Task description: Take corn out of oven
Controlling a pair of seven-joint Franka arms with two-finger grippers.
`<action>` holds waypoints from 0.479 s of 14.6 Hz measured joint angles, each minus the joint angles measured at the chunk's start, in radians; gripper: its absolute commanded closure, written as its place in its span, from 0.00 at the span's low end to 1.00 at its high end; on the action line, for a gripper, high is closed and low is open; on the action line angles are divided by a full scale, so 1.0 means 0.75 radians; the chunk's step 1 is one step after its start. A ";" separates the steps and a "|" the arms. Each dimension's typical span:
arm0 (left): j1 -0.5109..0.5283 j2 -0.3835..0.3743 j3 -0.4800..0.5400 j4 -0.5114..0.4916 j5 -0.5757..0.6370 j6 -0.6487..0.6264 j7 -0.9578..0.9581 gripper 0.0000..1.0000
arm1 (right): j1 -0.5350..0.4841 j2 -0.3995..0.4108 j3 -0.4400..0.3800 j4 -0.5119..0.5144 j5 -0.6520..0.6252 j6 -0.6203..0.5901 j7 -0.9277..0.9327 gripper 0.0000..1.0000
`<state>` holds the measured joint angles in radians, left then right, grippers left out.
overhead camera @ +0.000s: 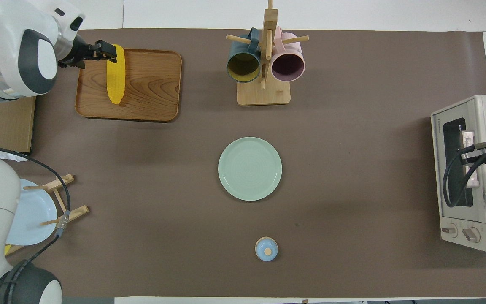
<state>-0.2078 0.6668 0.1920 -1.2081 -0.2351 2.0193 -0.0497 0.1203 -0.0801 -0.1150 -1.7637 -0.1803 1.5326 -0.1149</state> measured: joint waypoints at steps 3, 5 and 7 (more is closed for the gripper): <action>0.004 -0.165 0.055 -0.027 0.030 -0.163 0.000 0.00 | 0.058 0.069 0.003 0.131 0.096 -0.056 0.024 1.00; 0.004 -0.272 0.057 -0.044 0.088 -0.305 -0.001 0.00 | 0.077 0.093 0.004 0.163 0.160 -0.056 0.089 1.00; 0.003 -0.359 0.057 -0.051 0.122 -0.449 -0.001 0.00 | 0.111 0.104 0.006 0.196 0.175 -0.082 0.127 0.93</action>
<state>-0.2054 0.3975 0.2346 -1.2462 -0.1436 1.6828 -0.0507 0.2037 -0.0019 -0.1107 -1.6170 -0.0494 1.4709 -0.0197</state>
